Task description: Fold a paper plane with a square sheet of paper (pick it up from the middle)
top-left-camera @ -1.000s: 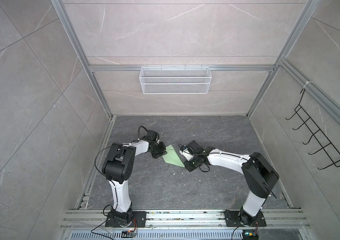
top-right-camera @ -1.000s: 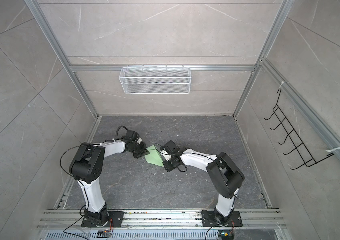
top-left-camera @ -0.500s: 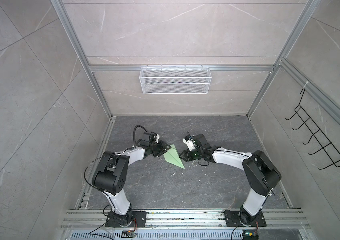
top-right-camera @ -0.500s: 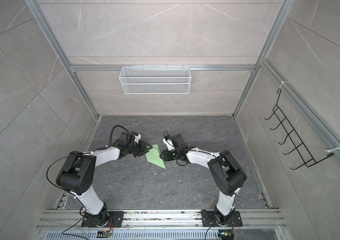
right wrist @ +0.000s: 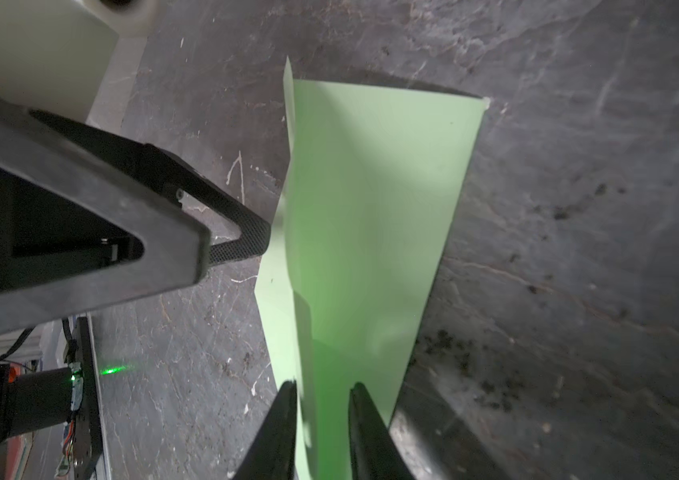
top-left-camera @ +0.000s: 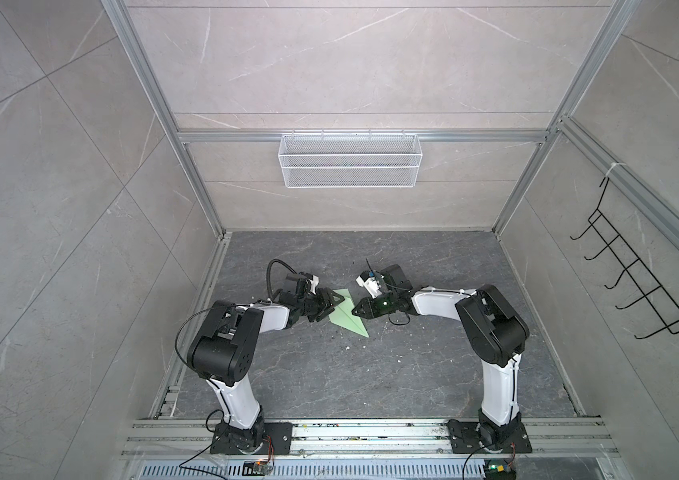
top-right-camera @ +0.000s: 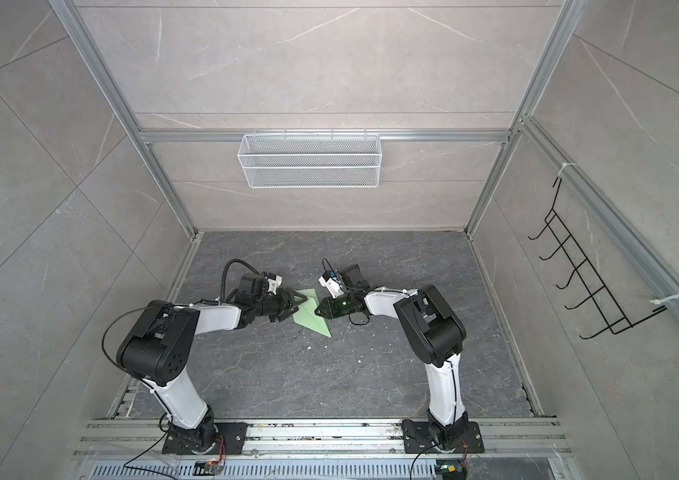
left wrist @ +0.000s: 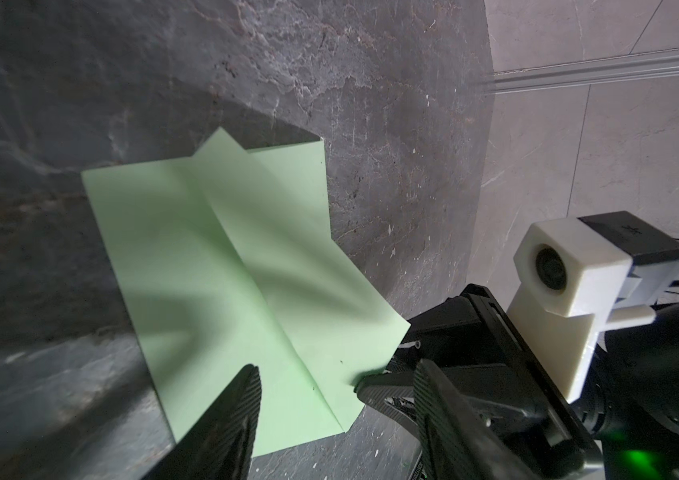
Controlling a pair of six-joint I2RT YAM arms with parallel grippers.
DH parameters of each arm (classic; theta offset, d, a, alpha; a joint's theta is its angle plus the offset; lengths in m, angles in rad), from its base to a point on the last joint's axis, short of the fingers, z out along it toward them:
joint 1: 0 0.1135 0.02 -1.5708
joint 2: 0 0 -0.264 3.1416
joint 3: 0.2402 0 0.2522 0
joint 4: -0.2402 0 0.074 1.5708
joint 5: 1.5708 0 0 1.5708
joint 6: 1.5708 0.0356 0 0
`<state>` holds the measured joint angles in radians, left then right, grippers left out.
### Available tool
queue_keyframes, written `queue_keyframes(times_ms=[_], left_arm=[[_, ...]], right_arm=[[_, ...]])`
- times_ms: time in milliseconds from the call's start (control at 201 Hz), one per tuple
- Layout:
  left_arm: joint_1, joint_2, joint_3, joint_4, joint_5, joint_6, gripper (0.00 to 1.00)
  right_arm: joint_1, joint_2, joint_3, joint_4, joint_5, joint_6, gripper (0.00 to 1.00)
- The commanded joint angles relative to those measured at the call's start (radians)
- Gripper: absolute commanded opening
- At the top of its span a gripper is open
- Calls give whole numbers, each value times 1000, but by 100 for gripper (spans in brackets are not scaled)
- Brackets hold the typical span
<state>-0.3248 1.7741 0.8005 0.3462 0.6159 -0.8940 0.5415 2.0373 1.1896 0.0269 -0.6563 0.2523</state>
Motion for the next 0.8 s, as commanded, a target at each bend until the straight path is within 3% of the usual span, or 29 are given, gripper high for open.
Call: queue_keyframes(times_ms=[0, 194, 543, 791], left_arm=[[4, 27, -4, 78, 44, -8, 62], [4, 43, -24, 142, 74, -18, 62], [7, -54, -89, 369, 142, -97, 66], [12, -82, -74, 393, 147, -84, 66]], right_arm=[[-7, 36, 39, 3, -80, -40, 20], [-19, 33, 23, 68, -163, 1, 5], [-54, -38, -53, 375, -355, 301, 4], [-55, -60, -66, 498, -428, 436, 5]])
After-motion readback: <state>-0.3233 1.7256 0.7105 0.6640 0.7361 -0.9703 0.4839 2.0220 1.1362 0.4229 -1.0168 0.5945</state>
